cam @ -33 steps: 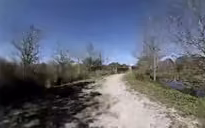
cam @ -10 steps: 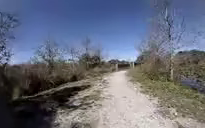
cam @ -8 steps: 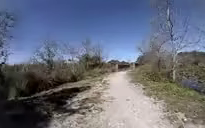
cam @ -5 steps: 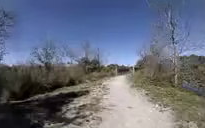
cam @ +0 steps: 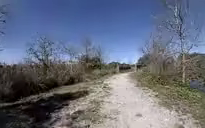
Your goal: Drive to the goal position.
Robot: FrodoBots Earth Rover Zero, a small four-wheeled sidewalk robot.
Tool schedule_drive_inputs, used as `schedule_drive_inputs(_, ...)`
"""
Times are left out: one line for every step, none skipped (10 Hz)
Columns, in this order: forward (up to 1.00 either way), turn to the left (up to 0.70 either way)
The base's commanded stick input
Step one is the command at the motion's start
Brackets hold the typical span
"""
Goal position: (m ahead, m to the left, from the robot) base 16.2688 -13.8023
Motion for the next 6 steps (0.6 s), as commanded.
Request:
schedule_drive_inputs(0.7, 0.0)
schedule_drive_inputs(0.7, 0.0)
schedule_drive_inputs(0.7, -0.01)
schedule_drive_inputs(0.7, -0.03)
schedule_drive_inputs(0.7, -0.05)
schedule_drive_inputs(0.7, -0.08)
